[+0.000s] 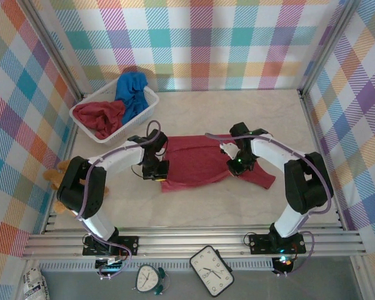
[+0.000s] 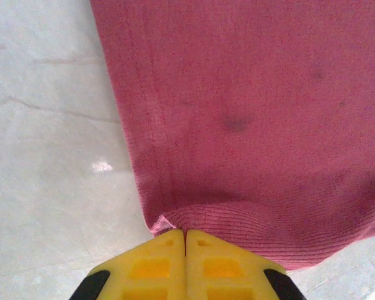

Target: Fold and stack the tank tops

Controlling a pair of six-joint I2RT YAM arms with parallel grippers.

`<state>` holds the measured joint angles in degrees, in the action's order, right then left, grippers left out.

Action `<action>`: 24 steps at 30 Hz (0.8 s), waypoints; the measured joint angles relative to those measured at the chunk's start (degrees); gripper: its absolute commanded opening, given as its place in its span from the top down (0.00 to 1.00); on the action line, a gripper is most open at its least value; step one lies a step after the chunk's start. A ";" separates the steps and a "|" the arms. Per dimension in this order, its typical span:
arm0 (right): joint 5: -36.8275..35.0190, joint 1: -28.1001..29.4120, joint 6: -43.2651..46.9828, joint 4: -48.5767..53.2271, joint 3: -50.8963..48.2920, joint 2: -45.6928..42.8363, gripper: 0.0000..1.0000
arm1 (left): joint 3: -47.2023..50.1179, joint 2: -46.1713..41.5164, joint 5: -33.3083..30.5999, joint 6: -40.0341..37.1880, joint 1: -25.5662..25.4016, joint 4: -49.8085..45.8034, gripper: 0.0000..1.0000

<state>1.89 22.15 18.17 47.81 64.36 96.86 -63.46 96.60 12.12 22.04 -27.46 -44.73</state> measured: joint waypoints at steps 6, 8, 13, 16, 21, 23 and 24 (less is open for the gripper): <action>3.19 -1.92 0.17 1.46 3.30 2.25 0.87 | -4.98 3.26 0.98 -2.89 2.12 -1.97 0.94; 4.17 -2.54 0.15 1.97 4.26 3.13 0.87 | -6.23 4.13 1.36 -3.76 2.49 -2.14 0.94; 6.25 -3.93 0.11 2.91 7.10 6.16 0.87 | -9.55 6.67 2.01 -5.46 4.63 -3.43 0.94; 6.99 -4.63 0.04 3.06 8.04 7.85 0.87 | -11.69 8.81 1.97 -6.47 5.92 -3.63 0.94; 8.13 -5.92 -0.79 3.76 9.68 9.66 0.87 | -14.29 11.67 1.99 -6.97 6.99 -3.87 0.94; 8.48 -6.40 -1.07 3.91 10.36 10.40 0.85 | -15.43 13.09 1.97 -7.17 7.17 -3.85 0.94; 8.72 -6.56 -1.25 3.93 10.62 10.86 0.85 | -15.96 13.73 1.97 -7.19 7.28 -3.85 0.94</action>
<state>10.61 15.59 16.93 51.75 74.98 107.72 -79.42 110.32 14.09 14.85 -20.18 -48.58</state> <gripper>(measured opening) 0.147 0.063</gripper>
